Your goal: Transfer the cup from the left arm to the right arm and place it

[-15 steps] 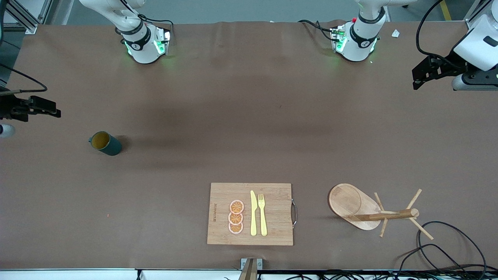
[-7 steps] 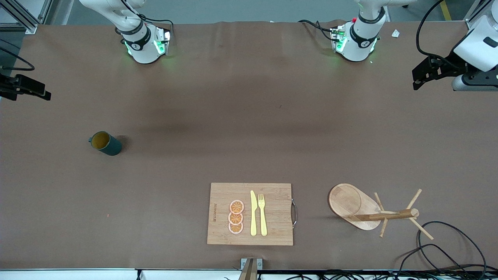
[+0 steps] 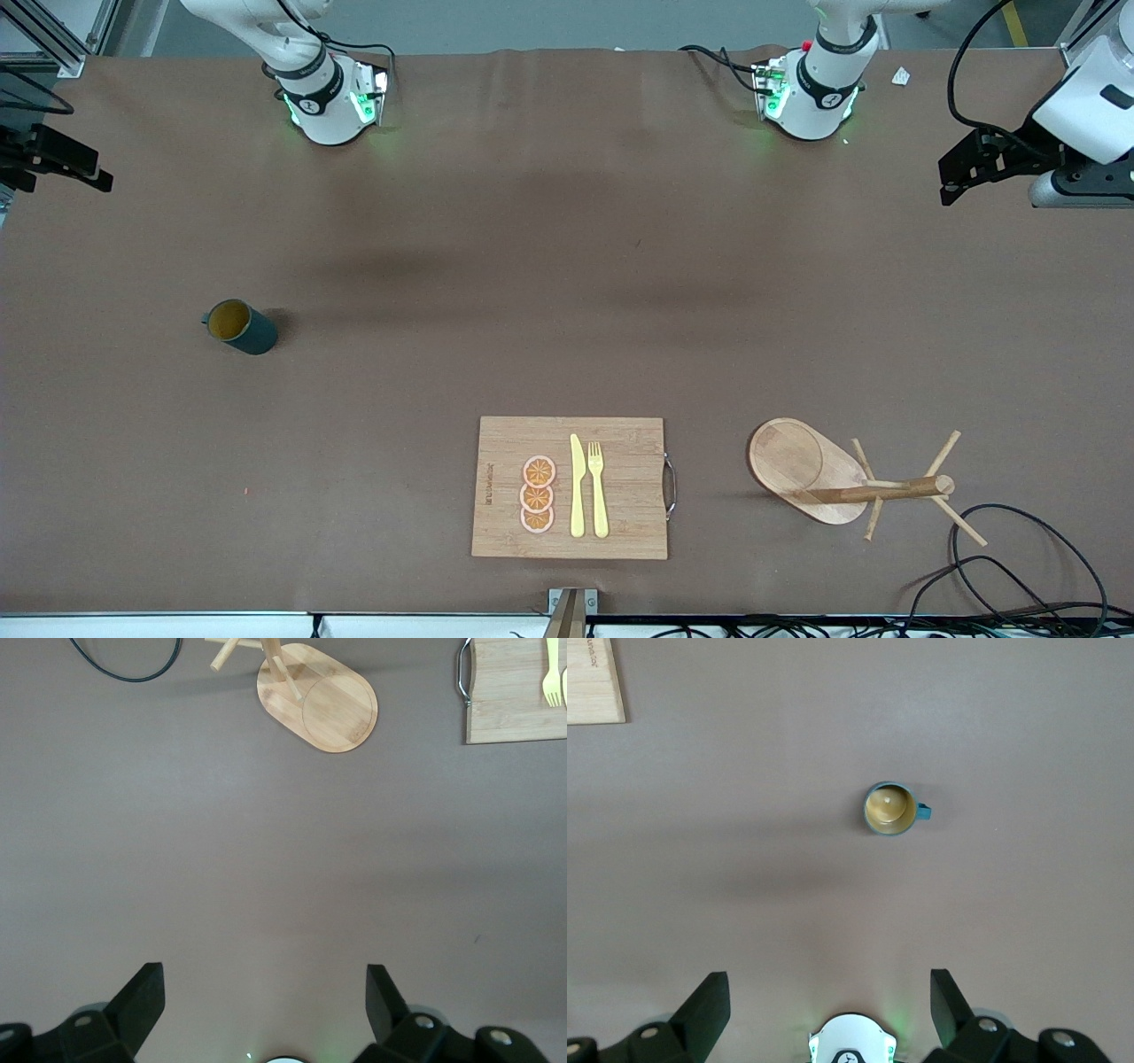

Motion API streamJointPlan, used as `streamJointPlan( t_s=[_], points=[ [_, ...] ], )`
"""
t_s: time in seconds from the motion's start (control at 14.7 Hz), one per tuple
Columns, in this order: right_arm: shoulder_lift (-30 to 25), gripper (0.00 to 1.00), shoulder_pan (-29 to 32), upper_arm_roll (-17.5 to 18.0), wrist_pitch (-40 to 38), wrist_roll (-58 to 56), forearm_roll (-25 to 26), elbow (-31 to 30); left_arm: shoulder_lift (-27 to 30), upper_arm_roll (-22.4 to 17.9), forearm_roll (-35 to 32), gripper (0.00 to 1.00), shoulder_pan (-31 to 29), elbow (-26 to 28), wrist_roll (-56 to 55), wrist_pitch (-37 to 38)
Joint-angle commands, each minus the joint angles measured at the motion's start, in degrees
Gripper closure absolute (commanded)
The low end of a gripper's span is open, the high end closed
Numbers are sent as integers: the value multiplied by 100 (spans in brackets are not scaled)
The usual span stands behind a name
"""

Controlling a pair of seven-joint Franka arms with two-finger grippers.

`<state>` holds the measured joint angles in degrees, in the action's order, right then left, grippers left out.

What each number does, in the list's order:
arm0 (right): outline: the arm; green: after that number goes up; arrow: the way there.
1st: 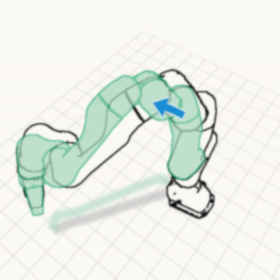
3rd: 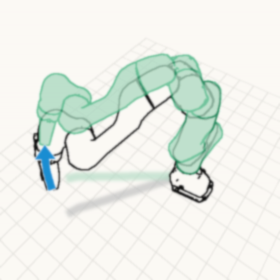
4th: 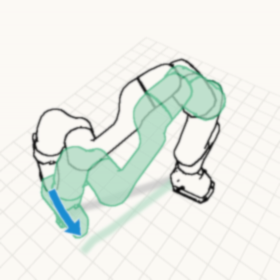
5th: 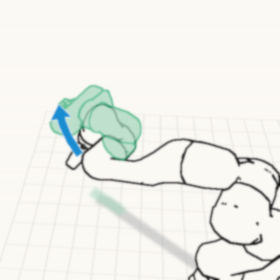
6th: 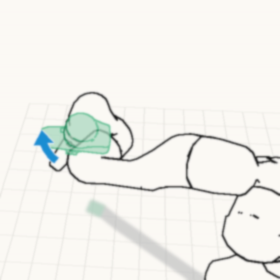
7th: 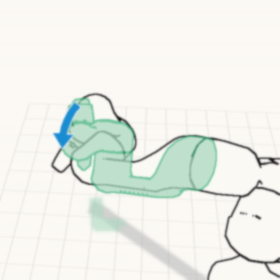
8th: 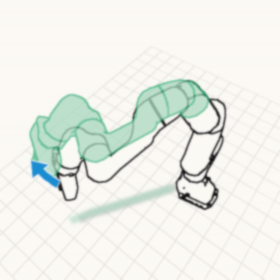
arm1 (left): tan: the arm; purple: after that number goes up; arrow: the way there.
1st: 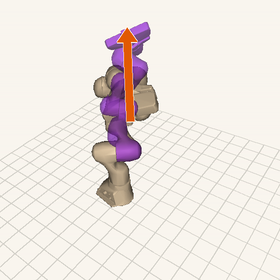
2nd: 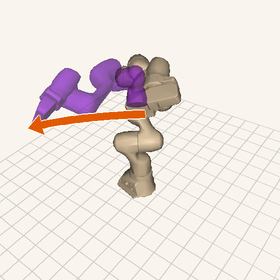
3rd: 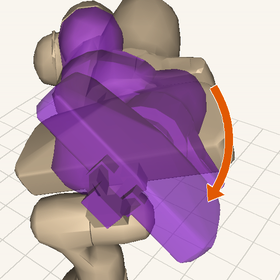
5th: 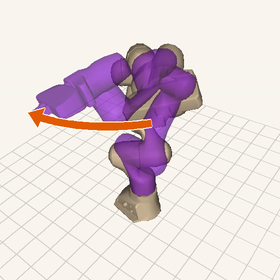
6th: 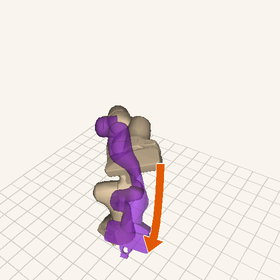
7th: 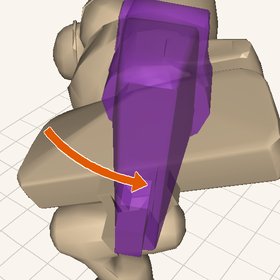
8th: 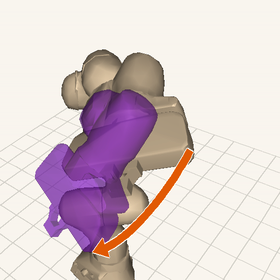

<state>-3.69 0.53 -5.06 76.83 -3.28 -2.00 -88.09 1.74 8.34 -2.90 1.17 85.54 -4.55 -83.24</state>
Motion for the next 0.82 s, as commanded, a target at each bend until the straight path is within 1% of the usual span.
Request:
streamJointPlan(
  t_s=[0.0,0.2,0.75],
  points=[
    [-176,0,17,14,174,56,50,-305,29,1,96,0,-29,7,103,-34],
    [-158,0,0,23,166,82,121,-297,29,1,96,0,-29,7,103,-26],
    [-158,0,35,14,324,65,121,-296,29,1,96,0,-29,16,103,-26]
  ],
)
